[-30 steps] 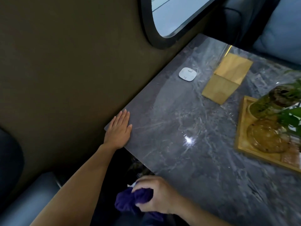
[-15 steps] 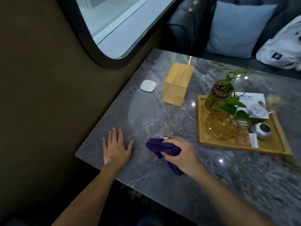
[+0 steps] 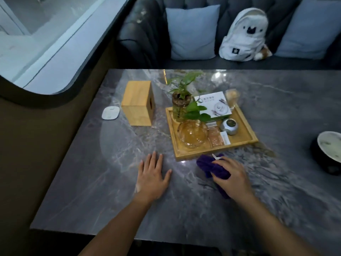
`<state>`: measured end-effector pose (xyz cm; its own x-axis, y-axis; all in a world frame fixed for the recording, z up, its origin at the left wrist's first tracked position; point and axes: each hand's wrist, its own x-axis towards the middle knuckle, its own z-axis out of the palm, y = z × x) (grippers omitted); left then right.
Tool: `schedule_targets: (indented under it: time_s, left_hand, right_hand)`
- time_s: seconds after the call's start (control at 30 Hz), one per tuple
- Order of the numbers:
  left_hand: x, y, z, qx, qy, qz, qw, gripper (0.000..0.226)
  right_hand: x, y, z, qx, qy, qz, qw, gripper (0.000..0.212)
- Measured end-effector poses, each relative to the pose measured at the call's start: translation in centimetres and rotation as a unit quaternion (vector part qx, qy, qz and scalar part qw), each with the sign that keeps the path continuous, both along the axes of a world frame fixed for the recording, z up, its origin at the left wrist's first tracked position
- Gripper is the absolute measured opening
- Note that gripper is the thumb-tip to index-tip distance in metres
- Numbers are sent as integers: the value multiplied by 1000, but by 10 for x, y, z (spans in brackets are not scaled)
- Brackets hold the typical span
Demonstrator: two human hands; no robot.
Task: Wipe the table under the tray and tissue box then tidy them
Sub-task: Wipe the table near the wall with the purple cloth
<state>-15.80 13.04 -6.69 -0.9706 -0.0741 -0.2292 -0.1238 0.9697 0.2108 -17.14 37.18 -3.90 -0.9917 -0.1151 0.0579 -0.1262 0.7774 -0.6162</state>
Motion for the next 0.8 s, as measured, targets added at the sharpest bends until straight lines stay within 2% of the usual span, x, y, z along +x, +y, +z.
schedule_targets:
  time_s: [0.13, 0.27, 0.4, 0.53, 0.63, 0.8]
  left_hand:
    - [-10, 19, 3, 1, -4, 11, 1000, 69]
    - [-11, 25, 0, -10, -10, 24, 1000, 74]
    - [-11, 24, 2, -9, -2, 29, 1000, 92]
    - [-14, 22, 8, 8, -12, 36, 999, 85]
    - [-21, 19, 16, 14, -27, 32, 999, 64]
    - [-48, 19, 31, 52, -65, 74, 994, 37]
  right_hand:
    - [11, 46, -15, 65, 6, -77, 995, 39]
    - [24, 62, -24, 159, -25, -71, 984, 41]
    - [21, 61, -24, 173, -39, -71, 982, 45]
    - [18, 66, -22, 173, -47, -66, 982, 43]
    - [9, 69, -9, 175, -109, -34, 978, 47]
    - [-31, 83, 32, 115, -297, 95, 943, 63]
